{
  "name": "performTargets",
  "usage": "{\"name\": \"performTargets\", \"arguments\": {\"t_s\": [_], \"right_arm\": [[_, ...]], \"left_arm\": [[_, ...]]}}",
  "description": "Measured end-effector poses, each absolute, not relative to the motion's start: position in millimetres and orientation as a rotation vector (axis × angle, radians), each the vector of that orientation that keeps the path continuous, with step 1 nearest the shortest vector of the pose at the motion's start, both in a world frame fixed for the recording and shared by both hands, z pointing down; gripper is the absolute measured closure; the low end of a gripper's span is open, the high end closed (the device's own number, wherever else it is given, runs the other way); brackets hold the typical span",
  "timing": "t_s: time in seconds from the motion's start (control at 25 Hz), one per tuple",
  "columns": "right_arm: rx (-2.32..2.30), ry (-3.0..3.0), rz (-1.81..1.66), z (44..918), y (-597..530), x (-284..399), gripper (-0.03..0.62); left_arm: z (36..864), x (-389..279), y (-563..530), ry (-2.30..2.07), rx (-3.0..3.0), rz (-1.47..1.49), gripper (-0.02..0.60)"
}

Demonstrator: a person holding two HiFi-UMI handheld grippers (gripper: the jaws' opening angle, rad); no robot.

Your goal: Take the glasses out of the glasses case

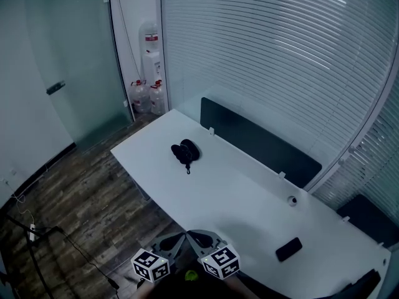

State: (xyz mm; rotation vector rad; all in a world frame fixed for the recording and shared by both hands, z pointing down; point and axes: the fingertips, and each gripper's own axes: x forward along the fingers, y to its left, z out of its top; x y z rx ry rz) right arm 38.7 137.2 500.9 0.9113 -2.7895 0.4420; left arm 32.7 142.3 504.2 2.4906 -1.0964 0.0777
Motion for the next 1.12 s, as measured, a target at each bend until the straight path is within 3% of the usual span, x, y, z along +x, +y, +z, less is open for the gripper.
{"name": "performTargets", "arguments": {"t_s": [1.12], "right_arm": [[0.966, -2.761, 0.483, 505.8, 103.1, 41.3, 0.579]], "left_arm": [[508.6, 34.2, 108.6, -1.070, 2.478, 0.060, 0.581]]}}
